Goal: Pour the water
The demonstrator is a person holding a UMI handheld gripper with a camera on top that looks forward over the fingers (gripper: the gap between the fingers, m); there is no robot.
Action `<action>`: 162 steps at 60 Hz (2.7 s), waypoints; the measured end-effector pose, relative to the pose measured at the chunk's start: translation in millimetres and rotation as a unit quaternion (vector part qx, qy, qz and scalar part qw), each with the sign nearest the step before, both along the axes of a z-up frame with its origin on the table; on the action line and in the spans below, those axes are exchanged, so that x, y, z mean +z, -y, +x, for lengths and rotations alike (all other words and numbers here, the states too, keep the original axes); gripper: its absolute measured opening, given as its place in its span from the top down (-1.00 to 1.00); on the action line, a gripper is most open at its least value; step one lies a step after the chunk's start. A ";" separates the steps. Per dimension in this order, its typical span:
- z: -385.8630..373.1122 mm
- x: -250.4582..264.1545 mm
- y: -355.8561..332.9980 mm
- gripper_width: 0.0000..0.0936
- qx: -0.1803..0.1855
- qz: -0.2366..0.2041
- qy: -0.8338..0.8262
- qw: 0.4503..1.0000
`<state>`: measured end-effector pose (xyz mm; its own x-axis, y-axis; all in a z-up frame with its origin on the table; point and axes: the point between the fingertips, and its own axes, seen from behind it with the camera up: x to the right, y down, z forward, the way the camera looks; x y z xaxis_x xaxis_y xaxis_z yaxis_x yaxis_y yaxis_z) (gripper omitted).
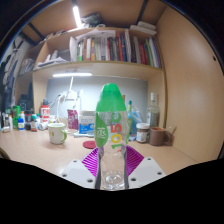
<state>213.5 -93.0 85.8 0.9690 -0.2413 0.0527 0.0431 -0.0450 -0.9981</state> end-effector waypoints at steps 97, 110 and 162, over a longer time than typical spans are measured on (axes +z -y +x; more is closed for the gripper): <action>-31.6 105.4 -250.6 0.32 0.013 -0.039 0.179 0.983; 1.3 28.7 -246.7 0.32 0.030 -0.031 -0.092 0.995; -45.5 -8.0 -246.7 -0.56 0.093 -0.071 -0.039 0.992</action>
<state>168.0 153.8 77.8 0.9986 -0.0530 -0.0026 -0.0123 -0.1836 -0.9829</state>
